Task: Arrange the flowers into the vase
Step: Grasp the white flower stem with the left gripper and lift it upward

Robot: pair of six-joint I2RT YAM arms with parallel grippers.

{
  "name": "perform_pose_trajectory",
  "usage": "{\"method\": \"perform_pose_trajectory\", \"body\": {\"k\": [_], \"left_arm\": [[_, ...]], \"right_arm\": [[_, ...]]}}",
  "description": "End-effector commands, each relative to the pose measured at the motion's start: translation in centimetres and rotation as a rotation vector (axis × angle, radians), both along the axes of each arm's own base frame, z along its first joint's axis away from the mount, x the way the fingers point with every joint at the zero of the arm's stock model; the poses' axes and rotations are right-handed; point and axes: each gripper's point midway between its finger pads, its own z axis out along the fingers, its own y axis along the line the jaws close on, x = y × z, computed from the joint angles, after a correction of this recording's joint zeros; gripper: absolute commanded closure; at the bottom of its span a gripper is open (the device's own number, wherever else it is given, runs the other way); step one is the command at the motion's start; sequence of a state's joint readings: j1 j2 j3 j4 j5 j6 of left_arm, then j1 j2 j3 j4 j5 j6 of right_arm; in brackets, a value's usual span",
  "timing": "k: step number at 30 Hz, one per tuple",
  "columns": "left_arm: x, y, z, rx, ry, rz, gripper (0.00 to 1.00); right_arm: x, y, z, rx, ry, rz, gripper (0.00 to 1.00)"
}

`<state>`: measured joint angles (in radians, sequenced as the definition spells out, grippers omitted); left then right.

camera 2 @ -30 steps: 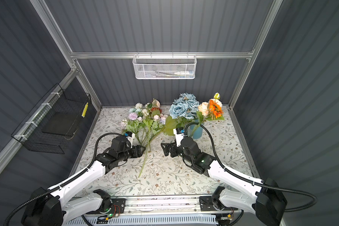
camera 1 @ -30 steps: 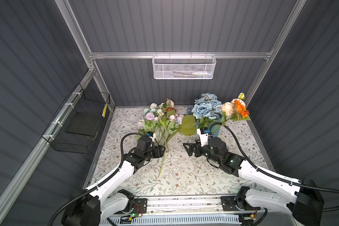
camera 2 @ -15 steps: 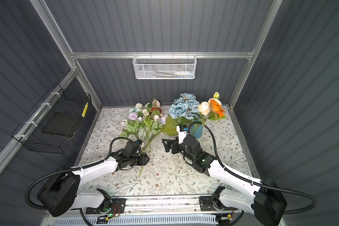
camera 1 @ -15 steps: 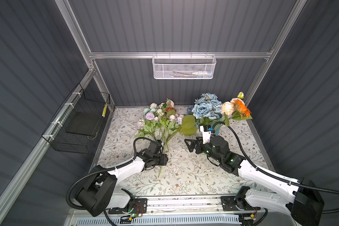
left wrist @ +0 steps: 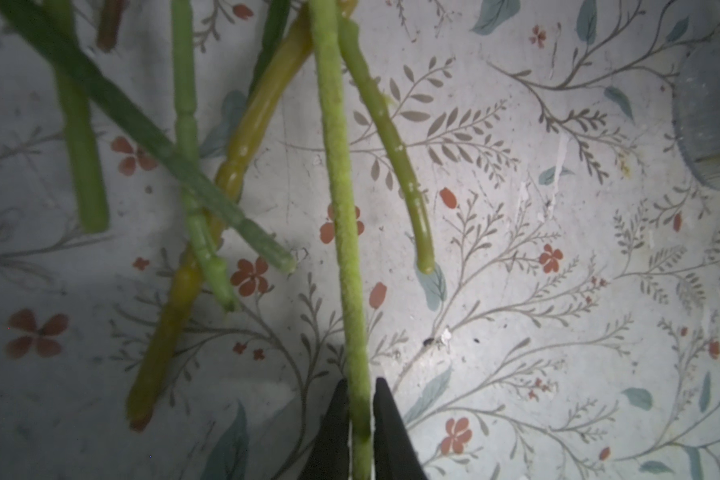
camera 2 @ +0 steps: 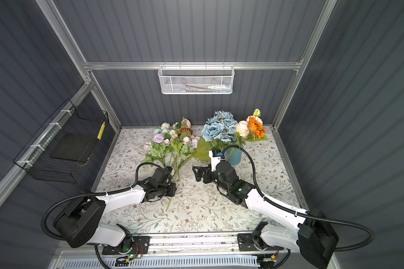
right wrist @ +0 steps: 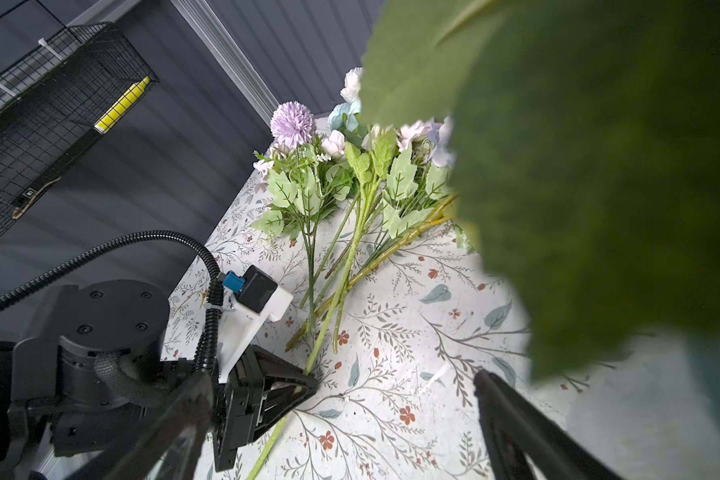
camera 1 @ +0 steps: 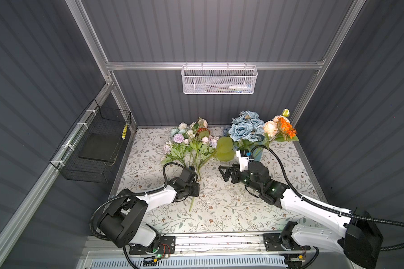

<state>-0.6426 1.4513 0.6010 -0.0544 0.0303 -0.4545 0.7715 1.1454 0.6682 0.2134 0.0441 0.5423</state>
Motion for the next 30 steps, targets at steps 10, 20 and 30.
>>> {"method": "perform_pose_trajectory", "body": {"k": [10,20,30], "left_arm": [[1.3,-0.6,3.7,-0.082,-0.092,0.057,1.00],[3.1,-0.3,12.2,-0.293,-0.293,0.200,1.00],[4.4,0.7,22.1,-0.407,-0.608,0.213,1.00]], "right_arm": [[0.4,-0.4,1.5,0.027,-0.032,-0.033,0.01],[-0.5,-0.2,4.3,0.085,-0.112,0.016,0.01],[-2.8,2.4,10.1,0.120,-0.236,0.199,0.06]]}}
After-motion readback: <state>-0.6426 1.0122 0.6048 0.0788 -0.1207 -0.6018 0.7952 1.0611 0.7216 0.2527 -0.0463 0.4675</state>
